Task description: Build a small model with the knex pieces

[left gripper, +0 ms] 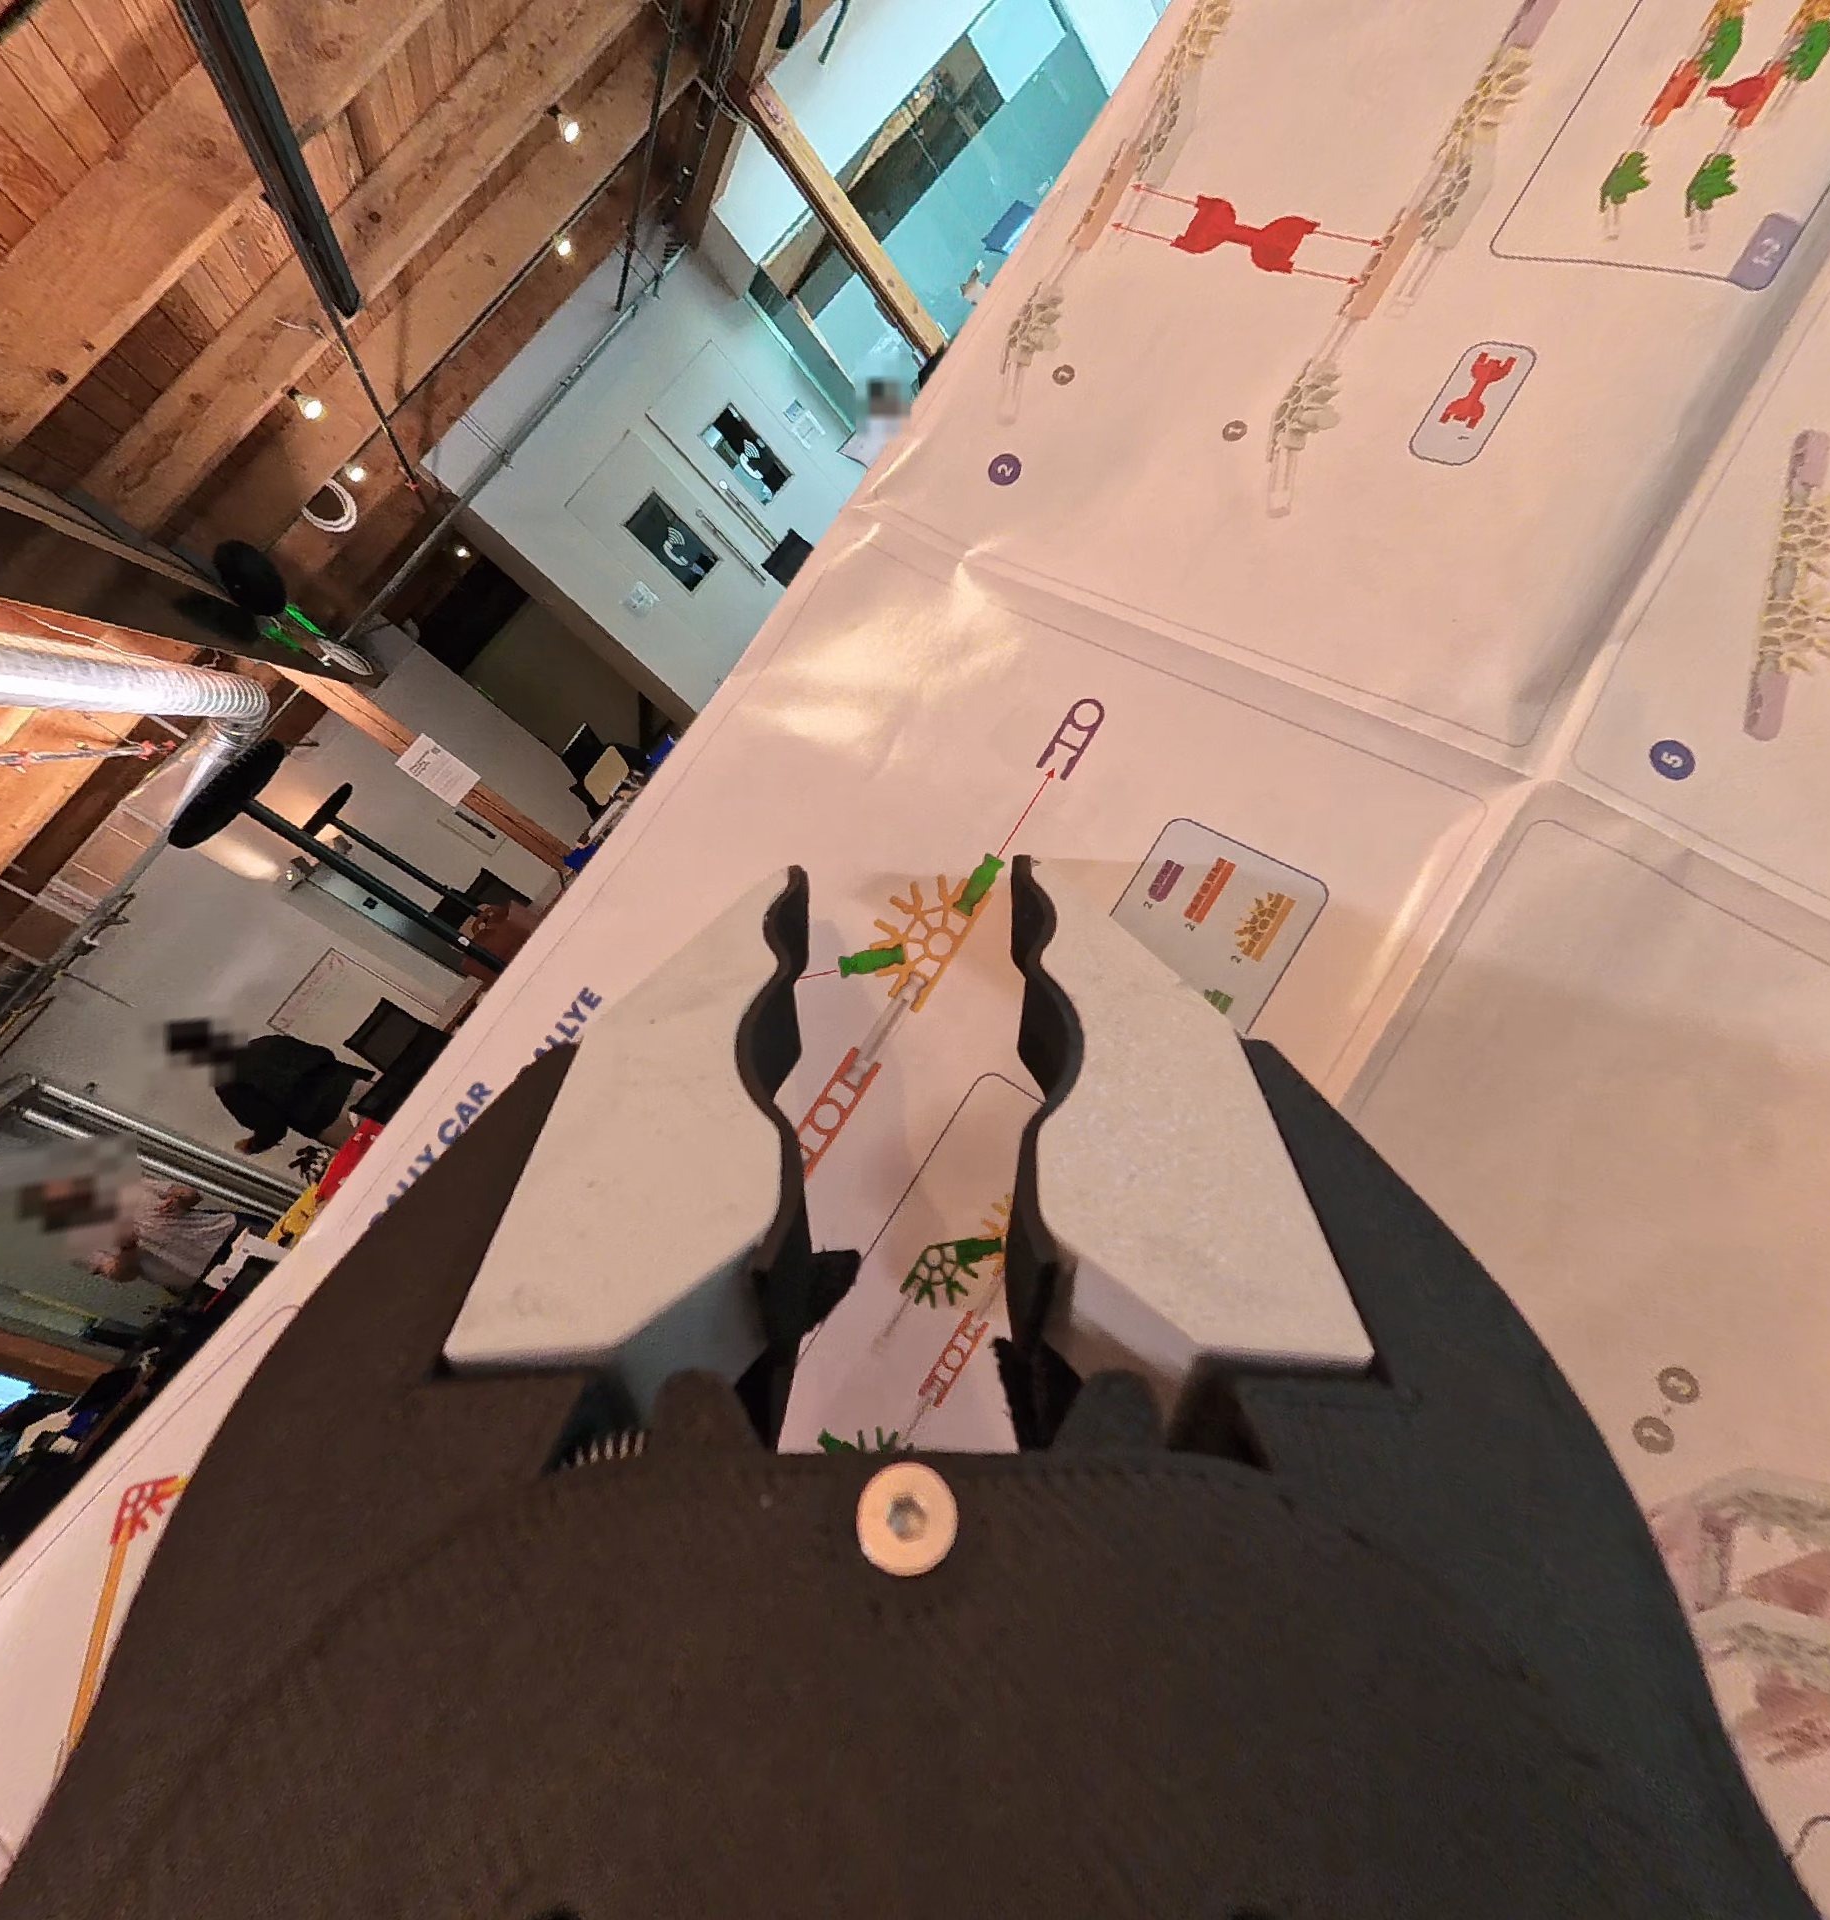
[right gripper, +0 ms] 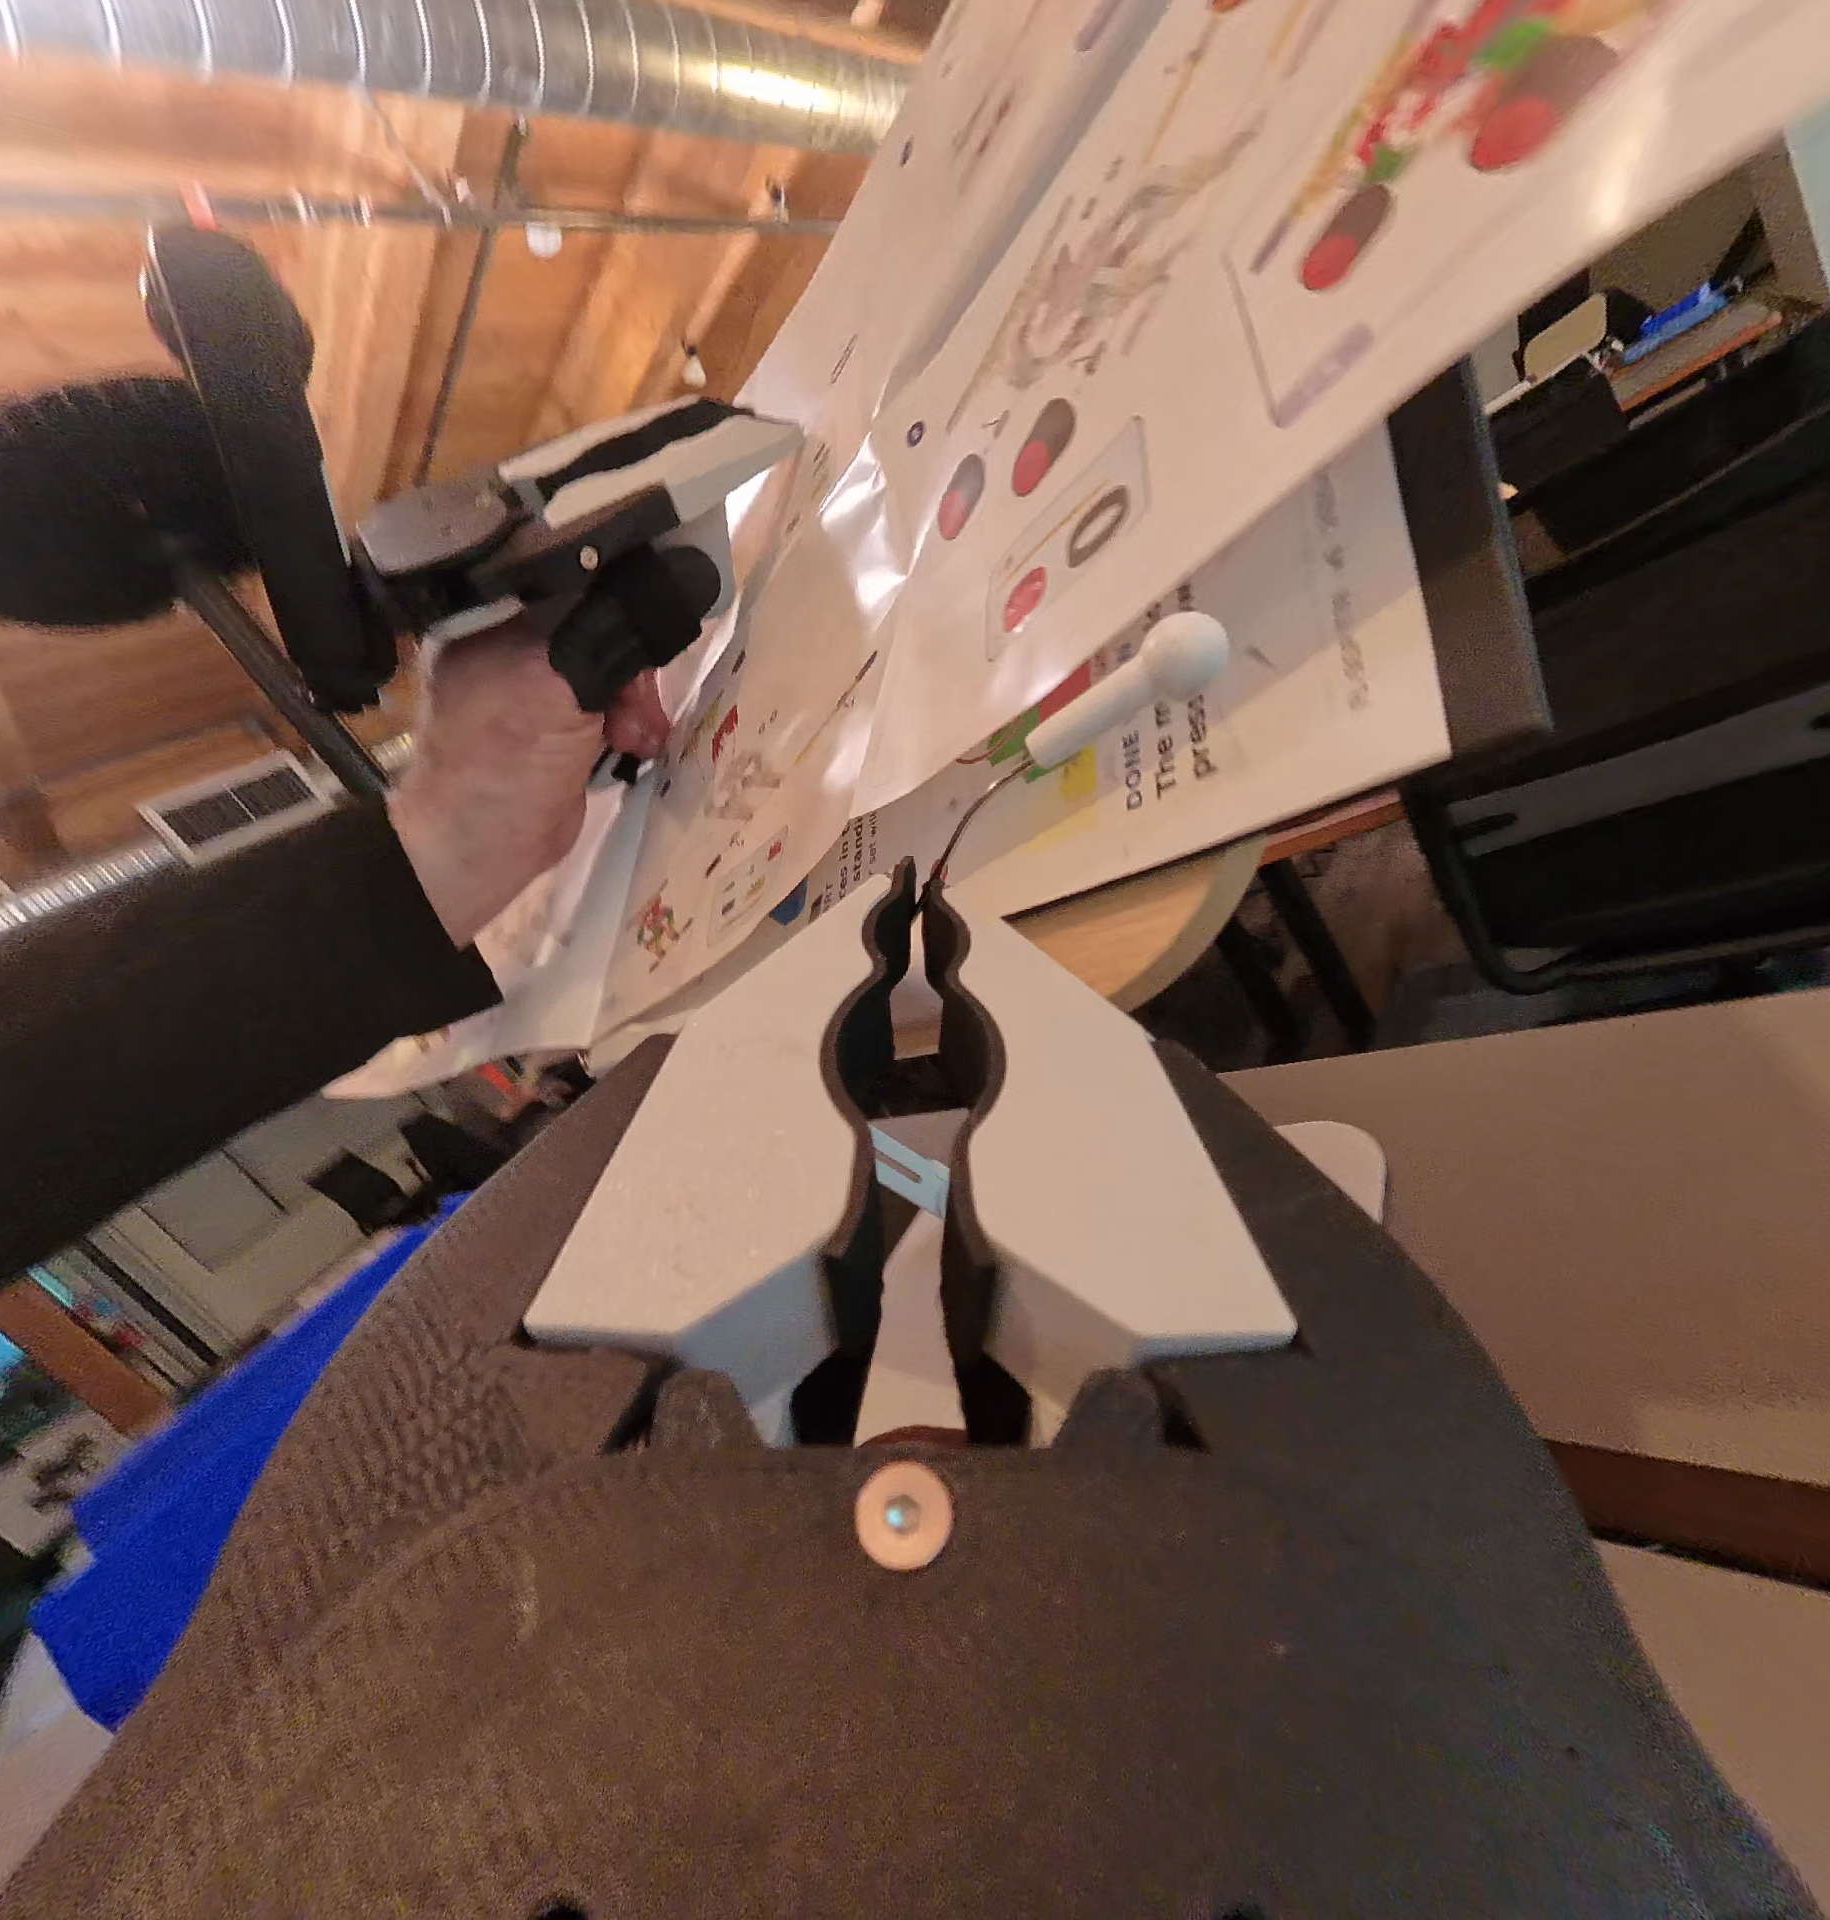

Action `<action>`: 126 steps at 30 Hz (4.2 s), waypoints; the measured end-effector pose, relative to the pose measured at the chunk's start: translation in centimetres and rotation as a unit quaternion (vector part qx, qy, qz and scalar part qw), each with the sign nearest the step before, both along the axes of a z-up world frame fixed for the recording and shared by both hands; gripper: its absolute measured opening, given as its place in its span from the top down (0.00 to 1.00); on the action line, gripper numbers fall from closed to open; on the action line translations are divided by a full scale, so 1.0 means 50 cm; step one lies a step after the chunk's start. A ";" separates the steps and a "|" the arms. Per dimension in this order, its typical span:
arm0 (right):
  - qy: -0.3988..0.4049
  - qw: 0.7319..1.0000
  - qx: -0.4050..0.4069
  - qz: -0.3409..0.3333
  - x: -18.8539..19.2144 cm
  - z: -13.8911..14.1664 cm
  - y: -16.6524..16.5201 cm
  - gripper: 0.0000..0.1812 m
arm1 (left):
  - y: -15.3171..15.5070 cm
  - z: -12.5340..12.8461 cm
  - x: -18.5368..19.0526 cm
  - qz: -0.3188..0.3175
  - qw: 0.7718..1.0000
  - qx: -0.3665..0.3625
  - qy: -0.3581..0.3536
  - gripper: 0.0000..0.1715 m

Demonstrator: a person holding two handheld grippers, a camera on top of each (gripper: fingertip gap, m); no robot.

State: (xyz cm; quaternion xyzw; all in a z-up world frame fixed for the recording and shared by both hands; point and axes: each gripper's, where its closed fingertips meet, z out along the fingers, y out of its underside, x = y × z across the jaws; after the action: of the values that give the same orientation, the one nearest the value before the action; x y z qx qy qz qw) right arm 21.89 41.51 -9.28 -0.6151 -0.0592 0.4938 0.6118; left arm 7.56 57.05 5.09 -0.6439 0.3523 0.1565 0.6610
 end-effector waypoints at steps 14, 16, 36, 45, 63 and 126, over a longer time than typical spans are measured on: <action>-0.298 0.948 0.027 0.107 -0.042 0.004 0.015 1.00 | -0.004 0.001 0.019 -0.012 1.000 -0.005 0.014 0.81; -0.298 0.944 -0.007 0.143 -0.051 -0.001 0.019 1.00 | -0.005 0.001 0.018 -0.011 1.000 -0.014 0.012 0.80; -0.297 0.937 -0.057 0.177 -0.051 -0.010 0.016 1.00 | -0.319 -0.134 -0.514 0.160 0.893 -0.230 -0.353 0.34; -0.308 0.935 -0.057 0.164 -0.046 -0.012 0.014 1.00 | -0.309 -0.105 -0.476 0.004 0.834 -0.264 -0.485 0.99; -0.346 0.929 -0.042 0.122 -0.024 -0.003 0.014 0.88 | -0.165 0.060 -0.404 -0.056 0.943 -0.204 -0.256 1.00; -0.454 0.873 0.147 0.100 -0.465 0.003 -0.097 0.73 | -0.201 -0.037 -0.490 -0.031 0.932 -0.164 -0.320 0.90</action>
State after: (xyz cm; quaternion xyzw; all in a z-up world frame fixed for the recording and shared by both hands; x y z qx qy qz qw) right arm -1.36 36.66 -9.11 -0.6657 -0.4633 0.2039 0.5483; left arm -16.93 47.01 3.23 -0.7480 0.1628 -0.1388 0.6282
